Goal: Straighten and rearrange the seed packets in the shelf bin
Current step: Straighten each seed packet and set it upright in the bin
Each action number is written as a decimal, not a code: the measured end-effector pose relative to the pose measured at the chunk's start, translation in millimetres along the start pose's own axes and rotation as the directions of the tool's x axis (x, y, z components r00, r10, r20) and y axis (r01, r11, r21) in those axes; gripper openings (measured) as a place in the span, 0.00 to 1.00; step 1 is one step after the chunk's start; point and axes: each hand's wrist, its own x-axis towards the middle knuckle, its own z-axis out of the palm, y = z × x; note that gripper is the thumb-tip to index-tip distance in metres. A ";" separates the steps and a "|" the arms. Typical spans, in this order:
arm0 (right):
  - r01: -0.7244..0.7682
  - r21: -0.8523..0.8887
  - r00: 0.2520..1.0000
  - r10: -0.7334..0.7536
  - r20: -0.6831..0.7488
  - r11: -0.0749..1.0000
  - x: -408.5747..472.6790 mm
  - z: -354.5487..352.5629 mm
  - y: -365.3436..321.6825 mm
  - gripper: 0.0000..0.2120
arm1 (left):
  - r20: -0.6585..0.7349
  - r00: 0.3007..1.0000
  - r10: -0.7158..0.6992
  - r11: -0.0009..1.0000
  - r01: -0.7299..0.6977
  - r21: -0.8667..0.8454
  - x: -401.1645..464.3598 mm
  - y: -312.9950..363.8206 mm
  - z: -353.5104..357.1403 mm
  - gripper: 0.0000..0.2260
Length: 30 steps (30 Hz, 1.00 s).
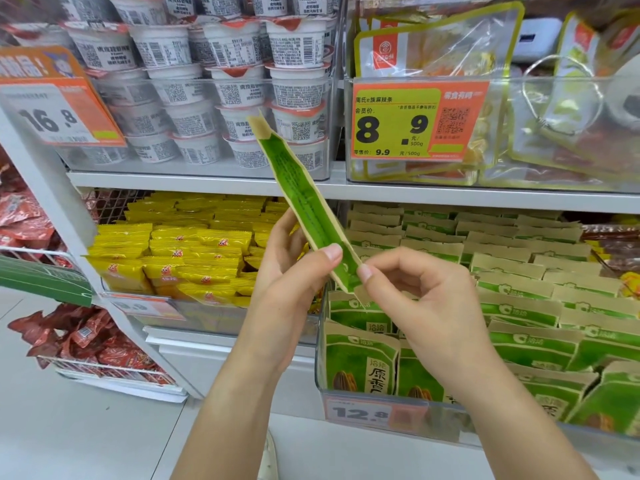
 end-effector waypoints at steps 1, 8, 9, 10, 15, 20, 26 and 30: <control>0.010 -0.012 1.000 -0.010 -0.001 1.000 0.0 0.1 -0.2 0.10 | 0.006 1.000 0.006 1.000 -0.006 -0.008 -0.1 -0.2 0.3 0.39; 0.070 -0.081 0.997 -0.071 -0.017 0.994 -1.6 0.3 5.4 0.09 | 0.047 0.999 -0.006 1.000 0.006 0.005 -0.7 0.7 -0.8 0.34; 0.115 -0.128 0.991 -0.122 -0.052 0.985 -2.0 1.2 7.7 0.07 | 0.061 0.998 -0.012 0.999 0.010 0.037 -0.9 2.2 -1.3 0.31; 0.175 -0.191 0.977 -0.194 -0.088 0.966 -2.2 1.9 9.9 0.05 | 0.076 0.997 -0.015 0.997 0.009 0.073 -1.2 3.7 -1.7 0.27; 0.405 -0.410 0.881 -0.468 -0.065 0.818 -3.4 5.5 17.1 0.07 | 0.075 0.997 0.017 0.993 -0.025 0.113 -10.1 12.9 4.6 0.16; 0.491 -0.478 0.824 -0.567 -0.019 0.729 -4.5 8.0 19.9 0.07 | -0.068 0.984 0.165 0.979 -0.155 0.132 -10.7 8.1 16.0 0.06; 0.440 -0.391 0.848 -0.517 -0.114 0.808 -1.4 1.0 16.2 0.07 | -0.059 0.984 0.169 0.983 -0.163 0.089 -5.5 10.2 9.4 0.13; 0.182 -0.159 0.952 -0.214 -0.219 0.970 4.0 -16.9 3.5 0.15 | 0.030 0.990 0.137 0.975 -0.140 0.172 -4.8 9.5 2.4 0.19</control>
